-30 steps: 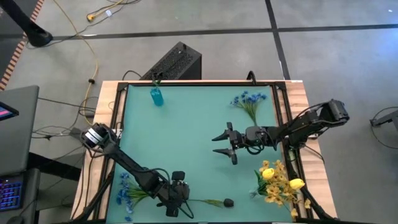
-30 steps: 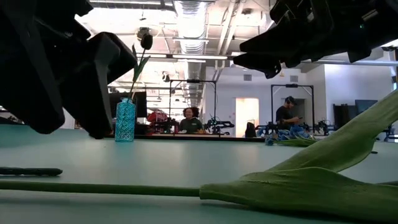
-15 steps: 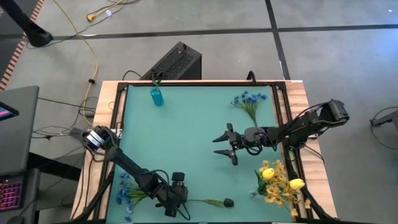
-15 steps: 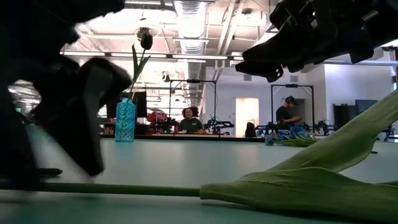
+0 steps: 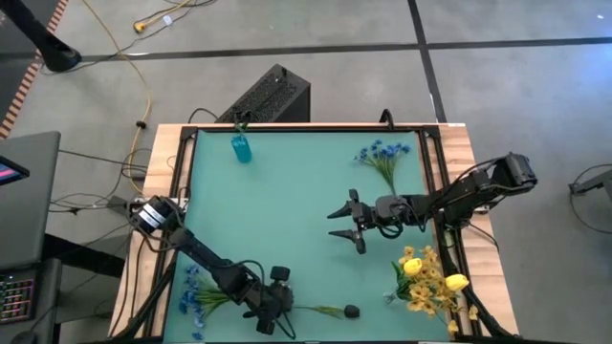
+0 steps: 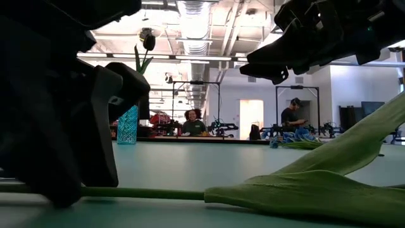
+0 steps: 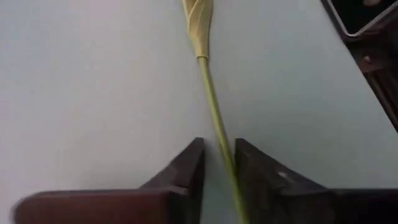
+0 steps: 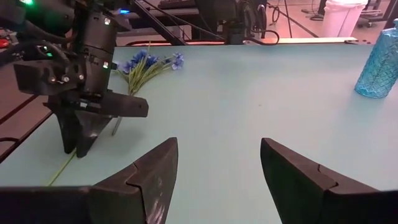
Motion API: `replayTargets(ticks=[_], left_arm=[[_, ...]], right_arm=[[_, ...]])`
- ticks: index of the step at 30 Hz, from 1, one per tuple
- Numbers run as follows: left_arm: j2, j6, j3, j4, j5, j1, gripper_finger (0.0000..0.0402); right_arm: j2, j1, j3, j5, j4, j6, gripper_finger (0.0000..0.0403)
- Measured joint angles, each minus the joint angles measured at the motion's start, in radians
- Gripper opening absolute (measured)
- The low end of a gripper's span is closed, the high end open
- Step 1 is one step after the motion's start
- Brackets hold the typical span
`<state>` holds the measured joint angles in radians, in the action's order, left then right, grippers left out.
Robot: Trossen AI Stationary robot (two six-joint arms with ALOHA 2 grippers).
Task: Sort flowers into vase by color
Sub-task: Put the black tulip into the blue vase
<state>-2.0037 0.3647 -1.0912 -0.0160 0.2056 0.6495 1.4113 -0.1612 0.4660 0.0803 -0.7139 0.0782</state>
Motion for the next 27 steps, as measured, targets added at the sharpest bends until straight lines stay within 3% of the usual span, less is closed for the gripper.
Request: replayTargets(ticks=[5,12,19,27], left_arm=[[-0.001,0.044,-0.003,-0.009,-0.011,-0.024,0.0008],[0.009,0.043,-0.051,-0.040,-0.002,-0.049,0.0002],[0.119,0.026,-0.066,-0.214,0.174,-0.051,0.0000],[0.250,-0.001,-0.068,-0.286,0.239,-0.052,0.0000]], right_arm=[[0.000,0.000,0.000,0.000,0.000,0.000,0.0255],[0.000,-0.001,0.000,0.000,-0.004,0.001,0.0255],[0.000,-0.002,0.000,0.000,-0.014,0.001,0.0255],[0.000,-0.002,0.000,-0.001,-0.024,0.002,0.0255]])
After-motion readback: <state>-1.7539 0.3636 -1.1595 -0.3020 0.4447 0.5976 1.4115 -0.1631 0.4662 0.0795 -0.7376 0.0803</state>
